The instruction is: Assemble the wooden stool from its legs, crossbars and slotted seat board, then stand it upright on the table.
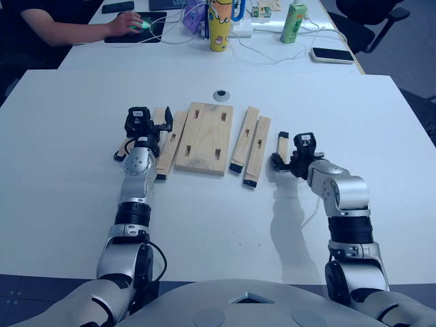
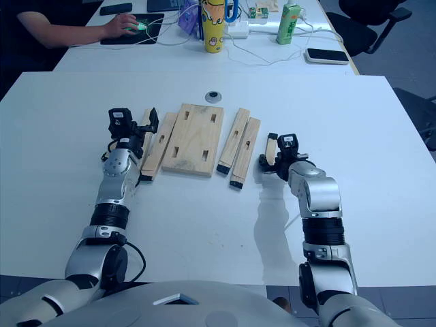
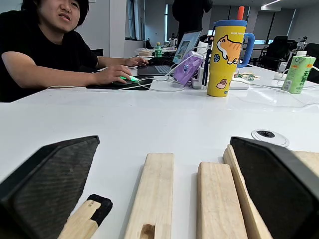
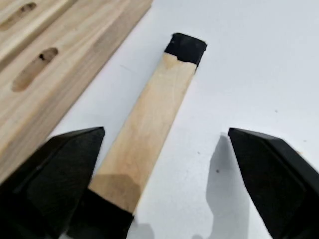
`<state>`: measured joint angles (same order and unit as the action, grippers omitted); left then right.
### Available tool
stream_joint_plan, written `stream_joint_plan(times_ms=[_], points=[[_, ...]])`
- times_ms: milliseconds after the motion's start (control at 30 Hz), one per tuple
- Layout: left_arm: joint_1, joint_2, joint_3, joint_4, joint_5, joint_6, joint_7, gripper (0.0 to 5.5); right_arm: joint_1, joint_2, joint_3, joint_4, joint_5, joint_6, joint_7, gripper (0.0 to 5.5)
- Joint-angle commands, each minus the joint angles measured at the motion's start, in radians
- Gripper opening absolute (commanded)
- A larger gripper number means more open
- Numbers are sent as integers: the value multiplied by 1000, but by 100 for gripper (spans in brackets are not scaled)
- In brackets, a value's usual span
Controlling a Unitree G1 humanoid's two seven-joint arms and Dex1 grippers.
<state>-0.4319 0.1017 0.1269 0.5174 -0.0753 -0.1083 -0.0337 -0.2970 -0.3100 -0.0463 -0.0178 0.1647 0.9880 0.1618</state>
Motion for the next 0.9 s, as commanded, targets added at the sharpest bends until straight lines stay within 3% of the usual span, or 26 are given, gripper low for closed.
stream_joint_plan(times_ms=[33,233,400,733,900], points=[[-11,-5,-7,8,7,0,3,488,22,-28,26,69,-32,42,1,461],[-17,-12,-21,15,13,2,1,488,34,34,-31,41,-5,139,-53,461],[-29,-11,-19,27,12,0,7,490,32,180,-149,-7,48,295,-109,384],[-44,-11,-15,42,12,-2,15,490,22,98,29,21,-28,329,-101,218],[-57,-16,-6,46,-10,12,4,490,20,101,0,71,-37,279,-104,145]])
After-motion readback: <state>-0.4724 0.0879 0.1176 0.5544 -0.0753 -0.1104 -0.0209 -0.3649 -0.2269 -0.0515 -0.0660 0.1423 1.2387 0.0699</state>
